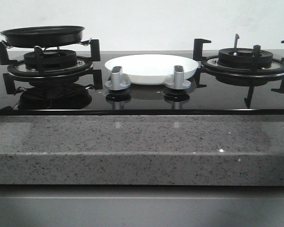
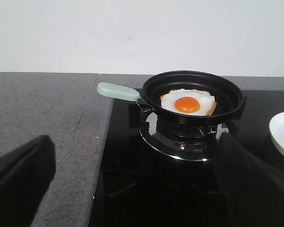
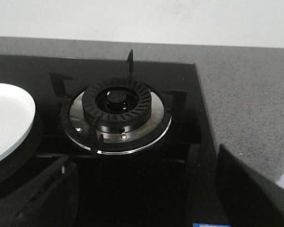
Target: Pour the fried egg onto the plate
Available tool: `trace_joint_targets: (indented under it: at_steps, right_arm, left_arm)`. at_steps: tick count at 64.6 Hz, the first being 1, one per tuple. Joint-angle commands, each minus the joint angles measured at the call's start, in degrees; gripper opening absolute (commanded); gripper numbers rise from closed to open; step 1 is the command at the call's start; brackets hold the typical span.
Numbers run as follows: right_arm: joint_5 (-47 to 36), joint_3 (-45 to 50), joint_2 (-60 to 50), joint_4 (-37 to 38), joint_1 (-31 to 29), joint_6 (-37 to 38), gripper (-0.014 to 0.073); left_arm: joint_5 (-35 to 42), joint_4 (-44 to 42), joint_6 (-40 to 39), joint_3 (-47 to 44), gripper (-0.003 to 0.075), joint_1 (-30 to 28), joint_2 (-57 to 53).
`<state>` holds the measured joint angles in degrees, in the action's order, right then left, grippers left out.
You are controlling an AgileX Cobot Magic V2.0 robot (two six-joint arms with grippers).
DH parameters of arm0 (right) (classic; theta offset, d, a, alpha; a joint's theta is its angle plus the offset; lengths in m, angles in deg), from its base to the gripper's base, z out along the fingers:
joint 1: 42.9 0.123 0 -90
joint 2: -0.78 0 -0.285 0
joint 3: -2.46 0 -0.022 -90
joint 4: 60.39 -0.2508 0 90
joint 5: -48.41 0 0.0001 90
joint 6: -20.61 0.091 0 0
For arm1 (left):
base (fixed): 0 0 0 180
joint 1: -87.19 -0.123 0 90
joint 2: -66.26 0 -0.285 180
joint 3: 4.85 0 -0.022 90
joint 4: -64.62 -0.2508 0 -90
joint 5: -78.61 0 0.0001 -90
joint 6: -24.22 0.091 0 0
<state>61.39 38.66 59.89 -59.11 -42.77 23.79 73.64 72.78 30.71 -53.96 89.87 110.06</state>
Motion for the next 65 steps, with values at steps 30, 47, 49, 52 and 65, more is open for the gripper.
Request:
trace_joint_targets:
  at_steps: [30,47,49,52,65]
  right_arm:
    - [19.0,-33.8,32.7,-3.0,13.0,-0.2,0.0414]
    - [32.1,-50.2,46.1,-7.2,13.7,-2.7,0.0358]
    - [33.8,-52.5,47.9,-8.6,13.7,-4.0,0.0358]
    - [35.7,-55.1,50.0,-10.1,13.7,-5.2,0.0358]
    - [44.6,-67.7,59.1,-12.1,13.7,-6.0,0.0358]
  left_arm:
    - [5.0,0.1,-0.7,2.1,0.0672,0.0,0.2]
    - [5.0,0.1,-0.7,2.1,0.0672,0.0,0.2]
    - [5.0,0.1,-0.7,2.1,0.0672,0.0,0.2]
    - [5.0,0.1,-0.7,2.1,0.0672,0.0,0.2]
    - [5.0,0.1,-0.7,2.1,0.0672,0.0,0.2]
